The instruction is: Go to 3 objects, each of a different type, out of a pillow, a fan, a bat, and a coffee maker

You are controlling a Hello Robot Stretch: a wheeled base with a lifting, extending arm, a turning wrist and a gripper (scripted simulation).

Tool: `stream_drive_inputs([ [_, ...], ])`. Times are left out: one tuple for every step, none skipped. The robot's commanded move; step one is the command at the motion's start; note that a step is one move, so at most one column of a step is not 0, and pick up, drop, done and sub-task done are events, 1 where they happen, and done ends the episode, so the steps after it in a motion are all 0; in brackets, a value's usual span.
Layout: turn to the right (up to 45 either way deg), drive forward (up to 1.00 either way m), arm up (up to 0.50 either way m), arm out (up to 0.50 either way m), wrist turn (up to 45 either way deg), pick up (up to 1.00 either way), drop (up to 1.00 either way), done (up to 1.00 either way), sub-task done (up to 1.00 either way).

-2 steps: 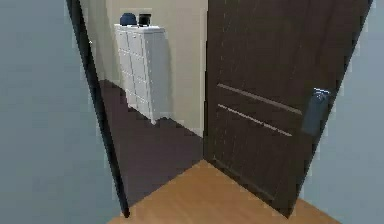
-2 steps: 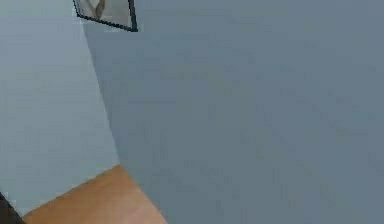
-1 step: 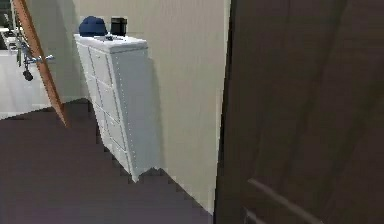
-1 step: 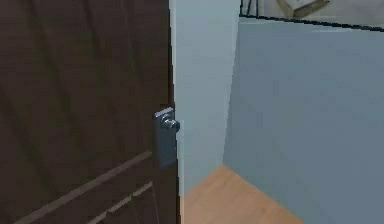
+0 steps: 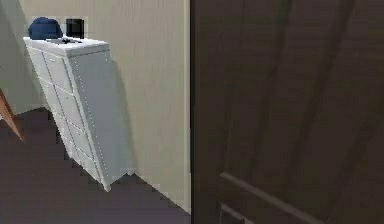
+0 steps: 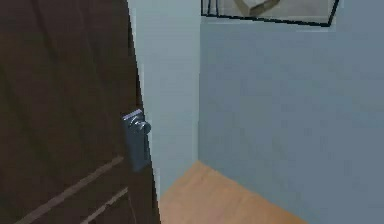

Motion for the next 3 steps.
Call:
stream_drive_inputs([
  [0.0, 0.25, 0.00, 0.00, 0.0, 0.00, 0.00, 0.00, 0.00],
  [-45.0, 0.00, 0.00, 0.00, 0.0, 0.00, 0.00, 0.00, 0.00],
  [-3.0, 0.00, 0.00, 0.00, 0.0, 0.00, 0.00, 0.00, 0.00],
])
